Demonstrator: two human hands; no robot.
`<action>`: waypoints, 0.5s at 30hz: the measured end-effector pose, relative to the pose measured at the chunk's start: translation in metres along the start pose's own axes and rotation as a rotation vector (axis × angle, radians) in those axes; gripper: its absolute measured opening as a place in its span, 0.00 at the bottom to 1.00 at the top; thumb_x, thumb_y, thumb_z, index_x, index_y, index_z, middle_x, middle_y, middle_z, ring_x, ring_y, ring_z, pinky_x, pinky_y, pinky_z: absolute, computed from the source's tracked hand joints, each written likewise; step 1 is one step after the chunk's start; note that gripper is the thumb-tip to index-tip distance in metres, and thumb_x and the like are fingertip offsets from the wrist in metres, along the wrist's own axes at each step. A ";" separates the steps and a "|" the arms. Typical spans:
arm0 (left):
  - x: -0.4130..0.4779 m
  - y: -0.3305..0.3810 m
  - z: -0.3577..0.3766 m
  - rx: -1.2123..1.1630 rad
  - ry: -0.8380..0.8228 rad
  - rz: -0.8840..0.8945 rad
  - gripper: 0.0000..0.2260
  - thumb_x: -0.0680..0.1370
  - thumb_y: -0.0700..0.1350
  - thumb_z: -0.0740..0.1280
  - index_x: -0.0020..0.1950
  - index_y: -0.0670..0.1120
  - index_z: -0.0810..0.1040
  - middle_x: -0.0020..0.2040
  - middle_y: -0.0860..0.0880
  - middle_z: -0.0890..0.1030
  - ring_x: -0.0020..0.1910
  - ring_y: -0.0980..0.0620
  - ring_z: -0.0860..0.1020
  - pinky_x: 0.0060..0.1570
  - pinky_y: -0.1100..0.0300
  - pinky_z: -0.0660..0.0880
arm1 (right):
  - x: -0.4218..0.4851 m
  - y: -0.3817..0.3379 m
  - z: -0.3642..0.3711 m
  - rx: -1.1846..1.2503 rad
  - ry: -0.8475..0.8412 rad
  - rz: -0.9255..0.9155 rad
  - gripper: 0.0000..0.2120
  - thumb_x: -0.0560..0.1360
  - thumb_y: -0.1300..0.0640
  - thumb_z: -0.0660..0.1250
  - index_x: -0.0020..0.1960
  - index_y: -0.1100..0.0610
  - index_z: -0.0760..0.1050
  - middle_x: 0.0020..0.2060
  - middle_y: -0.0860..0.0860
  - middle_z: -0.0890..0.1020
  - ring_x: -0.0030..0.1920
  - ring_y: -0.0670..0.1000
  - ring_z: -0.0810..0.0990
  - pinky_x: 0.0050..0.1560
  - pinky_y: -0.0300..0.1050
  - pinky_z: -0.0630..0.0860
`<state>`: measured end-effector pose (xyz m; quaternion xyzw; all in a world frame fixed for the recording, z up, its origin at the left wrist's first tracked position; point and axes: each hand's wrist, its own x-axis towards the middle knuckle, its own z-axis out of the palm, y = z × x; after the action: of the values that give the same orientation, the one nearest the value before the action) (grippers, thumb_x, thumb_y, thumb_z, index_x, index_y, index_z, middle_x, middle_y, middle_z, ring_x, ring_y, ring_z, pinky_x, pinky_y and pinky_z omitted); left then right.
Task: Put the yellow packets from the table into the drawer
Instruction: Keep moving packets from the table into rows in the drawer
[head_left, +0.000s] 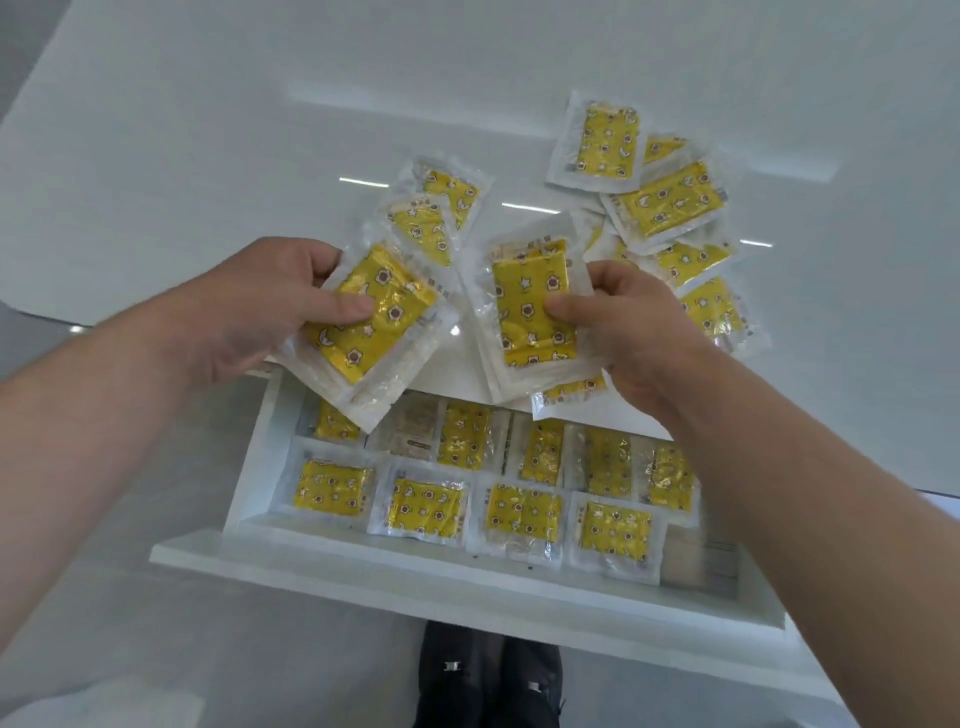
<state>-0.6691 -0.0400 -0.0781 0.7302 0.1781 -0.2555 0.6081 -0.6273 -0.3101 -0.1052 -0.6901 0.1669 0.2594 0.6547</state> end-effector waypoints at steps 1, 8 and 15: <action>-0.005 -0.003 -0.002 0.034 -0.045 -0.024 0.21 0.58 0.51 0.79 0.47 0.44 0.83 0.47 0.44 0.85 0.44 0.47 0.84 0.40 0.58 0.82 | -0.006 0.003 -0.001 -0.021 -0.032 0.003 0.11 0.70 0.68 0.72 0.50 0.59 0.78 0.43 0.55 0.86 0.44 0.57 0.85 0.48 0.54 0.82; -0.032 -0.037 -0.009 0.535 -0.252 -0.184 0.16 0.62 0.51 0.80 0.46 0.48 0.84 0.43 0.50 0.86 0.42 0.50 0.85 0.50 0.51 0.79 | -0.049 0.036 0.008 -0.292 -0.265 0.010 0.10 0.69 0.66 0.75 0.46 0.56 0.79 0.36 0.49 0.85 0.36 0.47 0.84 0.36 0.36 0.77; -0.017 -0.101 -0.017 0.824 -0.209 -0.214 0.05 0.71 0.42 0.75 0.44 0.50 0.82 0.37 0.54 0.85 0.39 0.54 0.83 0.45 0.56 0.78 | -0.060 0.103 0.035 -0.496 -0.313 0.080 0.09 0.69 0.65 0.75 0.47 0.56 0.80 0.41 0.52 0.86 0.42 0.52 0.86 0.47 0.45 0.82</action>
<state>-0.7376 -0.0024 -0.1465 0.8594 0.0734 -0.4394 0.2509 -0.7397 -0.2909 -0.1552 -0.7736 0.0223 0.4210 0.4731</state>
